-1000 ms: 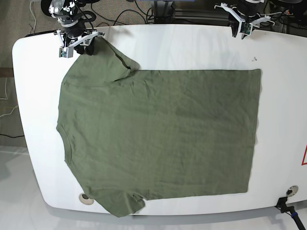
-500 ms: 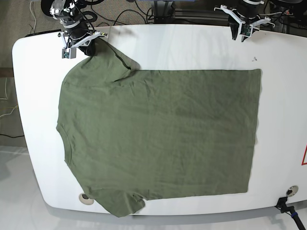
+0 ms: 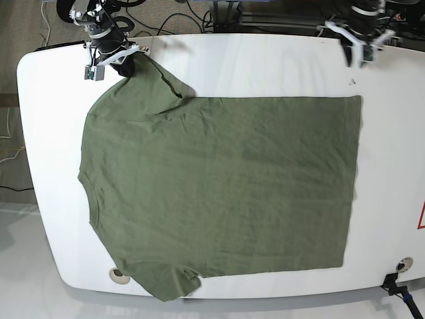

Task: Fold the T-shirt properly
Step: 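Move the left gripper to the shirt's hem corner and grasp it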

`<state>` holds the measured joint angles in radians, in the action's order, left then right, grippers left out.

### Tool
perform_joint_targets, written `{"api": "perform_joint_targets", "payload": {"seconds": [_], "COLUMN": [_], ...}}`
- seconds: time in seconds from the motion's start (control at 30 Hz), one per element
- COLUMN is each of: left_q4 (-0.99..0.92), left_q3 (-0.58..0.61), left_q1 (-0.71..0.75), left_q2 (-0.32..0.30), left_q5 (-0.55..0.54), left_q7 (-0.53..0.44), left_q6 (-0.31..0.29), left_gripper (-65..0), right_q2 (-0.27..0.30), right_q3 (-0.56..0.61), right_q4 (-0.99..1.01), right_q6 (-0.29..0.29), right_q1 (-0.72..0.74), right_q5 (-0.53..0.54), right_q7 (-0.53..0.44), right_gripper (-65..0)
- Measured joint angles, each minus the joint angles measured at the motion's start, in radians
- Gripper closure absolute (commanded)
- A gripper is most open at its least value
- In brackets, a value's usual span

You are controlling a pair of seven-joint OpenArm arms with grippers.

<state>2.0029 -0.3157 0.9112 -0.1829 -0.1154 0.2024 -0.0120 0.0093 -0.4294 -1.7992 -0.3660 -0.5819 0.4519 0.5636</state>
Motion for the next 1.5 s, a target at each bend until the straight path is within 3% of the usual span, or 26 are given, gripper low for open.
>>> {"api": "perform_joint_targets", "payload": {"seconds": [0.1, 0.13, 0.27, 0.33, 0.37, 0.43, 0.67, 1.03, 1.37, 1.5], "left_q4": [-0.005, -0.019, -0.071, -0.138, -0.145, -0.201, -0.282, -0.444, -0.444, -0.446], "left_q3": [-0.015, -0.02, -0.104, -0.14, -0.164, -0.231, -0.476, -0.489, -0.427, -0.405], "left_q1": [-0.029, -0.045, -0.142, -0.203, -0.215, -0.28, -0.377, -0.462, -0.536, -0.573], "left_q2": [-0.011, 0.0, -0.026, -0.02, -0.025, -0.029, -0.026, -0.025, -0.02, -0.012], "left_q5": [-0.101, -0.19, -0.397, -0.489, -0.566, -0.634, -0.863, -0.843, -0.784, -0.684], "left_q7": [0.008, 0.072, 0.208, 0.352, 0.379, 0.491, 0.675, 0.745, 0.717, 0.705], "left_q6": [0.005, -0.02, 0.003, -0.013, -0.042, -0.036, -0.072, -0.154, -0.146, -0.144], "left_gripper": [-12.9, -12.9, -14.5, -15.4, -15.7, -15.9, -15.2, -14.8, -15.0, -14.8], "right_q2": [-0.003, -0.004, -0.002, 0.002, -0.001, 0.0, -0.001, -0.001, -0.007, -0.006], "right_q3": [0.003, 0.004, 0.002, 0.0, -0.001, 0.002, 0.002, 0.001, -0.003, -0.002], "right_q4": [0.006, 0.008, 0.008, 0.008, 0.008, 0.012, 0.013, 0.011, 0.018, 0.018], "right_q6": [0.002, 0.003, 0.003, 0.003, 0.003, 0.0, 0.0, -0.001, -0.001, -0.001], "right_q1": [0.003, 0.003, 0.014, 0.016, 0.017, 0.015, 0.019, 0.023, 0.027, 0.028], "right_q5": [-0.002, -0.002, -0.002, -0.003, -0.003, -0.002, -0.002, -0.003, -0.002, -0.002], "right_q7": [-0.004, -0.005, 0.005, 0.009, 0.008, 0.009, 0.013, 0.021, 0.041, 0.041], "right_gripper": [0.0, 0.0, 0.0, 0.0, 0.0, 0.0, 0.0, 0.0, 0.0, 0.0]}}
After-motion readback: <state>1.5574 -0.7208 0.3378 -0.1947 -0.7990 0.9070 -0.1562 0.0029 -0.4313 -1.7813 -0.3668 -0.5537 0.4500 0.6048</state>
